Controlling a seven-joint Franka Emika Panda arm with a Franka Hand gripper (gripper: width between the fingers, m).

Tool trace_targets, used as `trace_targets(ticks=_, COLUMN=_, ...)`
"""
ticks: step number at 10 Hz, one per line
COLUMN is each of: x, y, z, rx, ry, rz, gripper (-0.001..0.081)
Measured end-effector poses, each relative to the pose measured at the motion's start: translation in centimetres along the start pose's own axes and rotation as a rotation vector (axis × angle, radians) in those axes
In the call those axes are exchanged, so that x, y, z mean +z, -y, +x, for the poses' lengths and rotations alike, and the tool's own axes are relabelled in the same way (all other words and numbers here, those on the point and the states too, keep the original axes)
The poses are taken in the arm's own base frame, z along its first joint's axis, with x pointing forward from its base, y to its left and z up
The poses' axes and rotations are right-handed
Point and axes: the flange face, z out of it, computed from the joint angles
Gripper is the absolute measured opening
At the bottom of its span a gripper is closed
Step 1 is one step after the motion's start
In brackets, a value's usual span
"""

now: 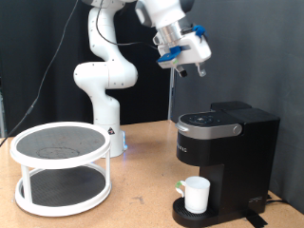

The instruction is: Make a cup of coffee with the keurig machine

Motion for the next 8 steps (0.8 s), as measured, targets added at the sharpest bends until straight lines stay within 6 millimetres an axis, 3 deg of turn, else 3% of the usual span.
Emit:
trace_targets(ticks=4, x=-1.5, y=2.0, z=-3.1, rx=-0.081, ry=-0.134, rz=-0.12, gripper=0.0734)
trace_targets(ticks=8, x=-1.1, y=7.0, z=-3.7, rx=-0.01, ry=-0.159, rz=-0.136, gripper=0.0734)
